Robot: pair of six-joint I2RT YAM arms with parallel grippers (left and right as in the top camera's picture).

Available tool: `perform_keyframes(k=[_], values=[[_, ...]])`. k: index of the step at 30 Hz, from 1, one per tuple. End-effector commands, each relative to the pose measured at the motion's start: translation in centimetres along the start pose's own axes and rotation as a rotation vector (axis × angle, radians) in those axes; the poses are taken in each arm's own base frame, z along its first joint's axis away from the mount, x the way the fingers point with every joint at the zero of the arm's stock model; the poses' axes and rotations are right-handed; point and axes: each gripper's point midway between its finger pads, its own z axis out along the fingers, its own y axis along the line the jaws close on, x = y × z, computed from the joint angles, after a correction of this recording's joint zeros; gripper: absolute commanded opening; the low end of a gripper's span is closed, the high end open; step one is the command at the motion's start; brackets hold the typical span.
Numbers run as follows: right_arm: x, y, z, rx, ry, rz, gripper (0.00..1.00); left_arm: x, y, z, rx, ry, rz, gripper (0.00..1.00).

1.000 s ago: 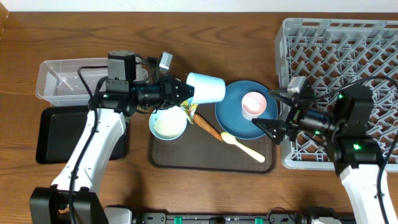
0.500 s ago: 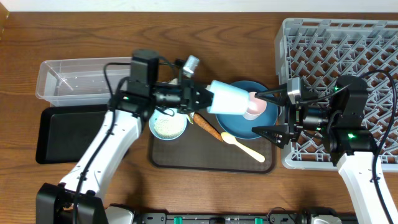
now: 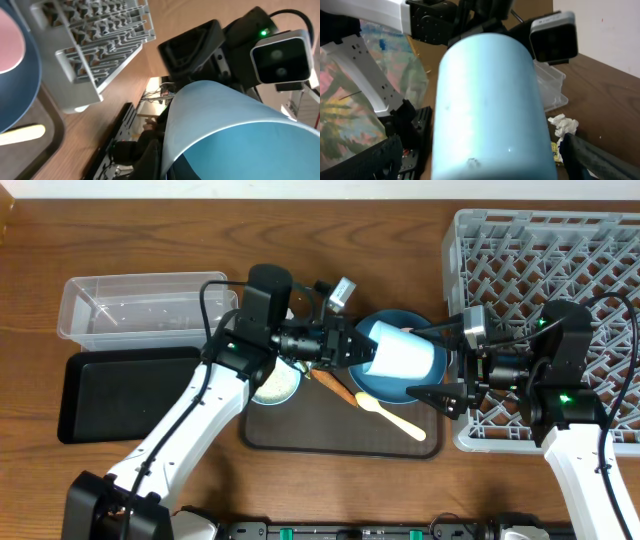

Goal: Sort waste into correct bins and load items into the dishwasher rack
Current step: 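Carry the cup toward the right gripper and grasp it with right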

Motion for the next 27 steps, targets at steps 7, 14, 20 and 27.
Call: perform_keyframes(k=[7,14,20,27], values=[[-0.85,0.70,0.36,-0.040,-0.008,-0.068,0.98,0.21,-1.04,0.95,0.017,0.019,-0.008,0.06],[-1.35,0.61,0.36,-0.039,-0.015,-0.123,0.91,0.21,-1.04,0.95,0.017,0.019,-0.012,0.06],[-1.41,0.60,0.36,-0.038,-0.015,-0.131,0.90,0.20,-1.04,0.95,0.017,0.019,-0.015,0.06],[-1.48,0.60,0.36,-0.039,-0.016,-0.137,0.83,0.20,-1.04,0.95,0.017,0.019,-0.015,0.06]])
